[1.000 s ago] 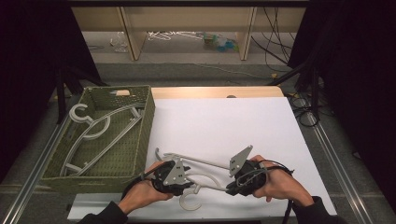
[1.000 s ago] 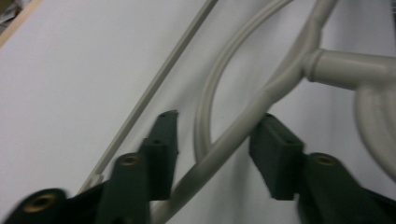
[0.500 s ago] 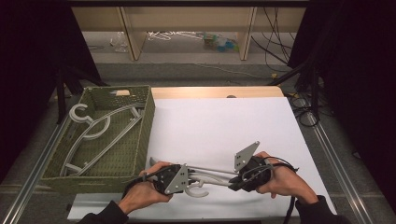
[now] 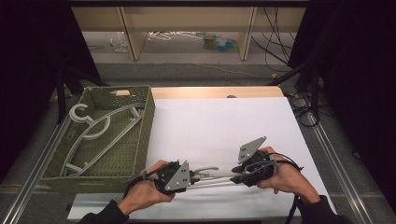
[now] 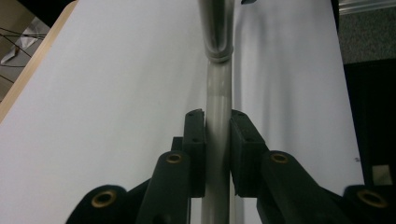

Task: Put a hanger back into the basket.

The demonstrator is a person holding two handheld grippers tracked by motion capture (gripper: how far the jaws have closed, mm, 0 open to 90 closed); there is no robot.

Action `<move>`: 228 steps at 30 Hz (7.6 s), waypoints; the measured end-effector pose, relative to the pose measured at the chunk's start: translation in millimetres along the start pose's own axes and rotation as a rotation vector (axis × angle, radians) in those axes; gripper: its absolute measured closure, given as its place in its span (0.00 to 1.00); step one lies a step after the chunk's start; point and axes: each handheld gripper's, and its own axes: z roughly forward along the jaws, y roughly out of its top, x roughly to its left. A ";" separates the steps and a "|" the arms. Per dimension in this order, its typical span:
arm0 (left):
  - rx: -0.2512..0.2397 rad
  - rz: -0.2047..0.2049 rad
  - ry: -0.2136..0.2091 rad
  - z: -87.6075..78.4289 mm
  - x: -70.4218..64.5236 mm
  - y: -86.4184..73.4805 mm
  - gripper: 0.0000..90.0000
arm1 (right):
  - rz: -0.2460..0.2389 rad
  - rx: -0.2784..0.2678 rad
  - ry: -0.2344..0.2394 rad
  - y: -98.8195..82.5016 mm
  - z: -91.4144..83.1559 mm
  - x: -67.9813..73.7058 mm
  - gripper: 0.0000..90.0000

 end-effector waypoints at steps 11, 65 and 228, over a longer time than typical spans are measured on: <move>-0.002 -0.169 0.008 -11.7 11.4 0.4 0.88 | 0.147 -0.125 -0.100 3.7 -8.5 -4.7 0.43; -0.172 -0.508 0.142 -131.7 60.3 -2.6 0.87 | 0.248 -0.420 -0.295 -27.4 10.6 20.9 0.30; -0.176 -0.797 0.655 -196.0 101.5 -127.3 0.30 | 0.285 -0.437 -0.274 -30.0 18.4 17.9 0.29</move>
